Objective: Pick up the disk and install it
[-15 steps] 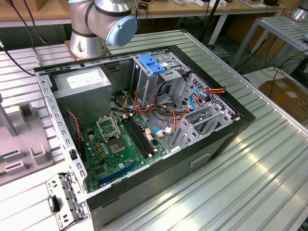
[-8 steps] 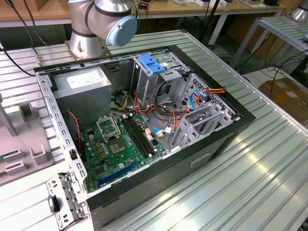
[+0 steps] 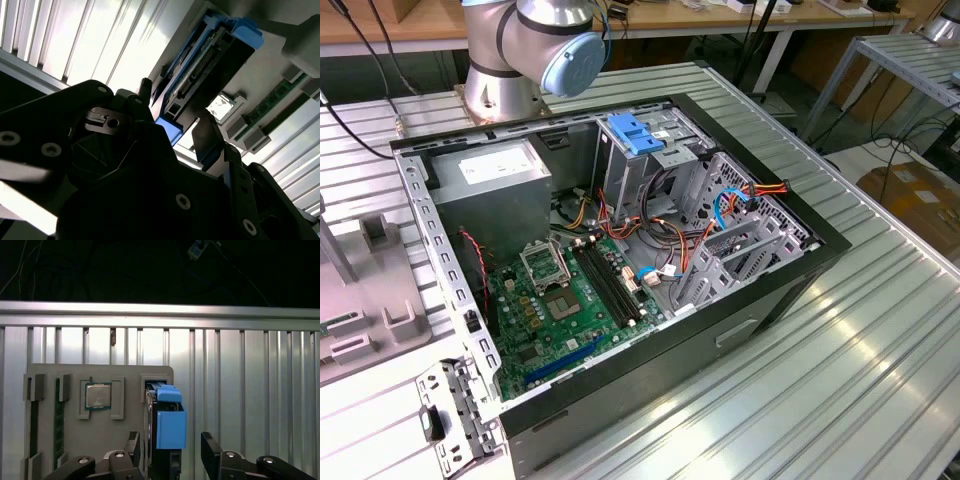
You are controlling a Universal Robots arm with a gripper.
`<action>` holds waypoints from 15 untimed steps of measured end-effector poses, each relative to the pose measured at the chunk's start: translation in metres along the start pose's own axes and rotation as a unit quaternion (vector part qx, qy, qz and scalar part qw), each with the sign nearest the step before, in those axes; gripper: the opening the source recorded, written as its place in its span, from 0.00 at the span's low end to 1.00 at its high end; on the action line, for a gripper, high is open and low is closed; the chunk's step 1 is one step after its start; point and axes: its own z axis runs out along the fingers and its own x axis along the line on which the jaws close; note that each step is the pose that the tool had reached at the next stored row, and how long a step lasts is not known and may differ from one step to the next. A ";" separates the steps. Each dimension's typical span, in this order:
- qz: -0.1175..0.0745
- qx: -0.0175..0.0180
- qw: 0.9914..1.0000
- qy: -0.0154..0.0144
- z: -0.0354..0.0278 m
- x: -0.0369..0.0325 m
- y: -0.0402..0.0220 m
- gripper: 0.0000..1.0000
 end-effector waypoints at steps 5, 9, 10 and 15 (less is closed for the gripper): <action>0.000 0.000 1.000 0.000 0.0036 0.0002 -0.0001 0.60; 0.000 0.000 1.000 0.000 0.0058 0.0003 -0.0002 0.60; 0.000 0.000 1.000 0.000 0.0066 0.0004 -0.0003 0.60; 0.000 0.000 1.000 0.000 0.0104 0.0006 -0.0004 0.60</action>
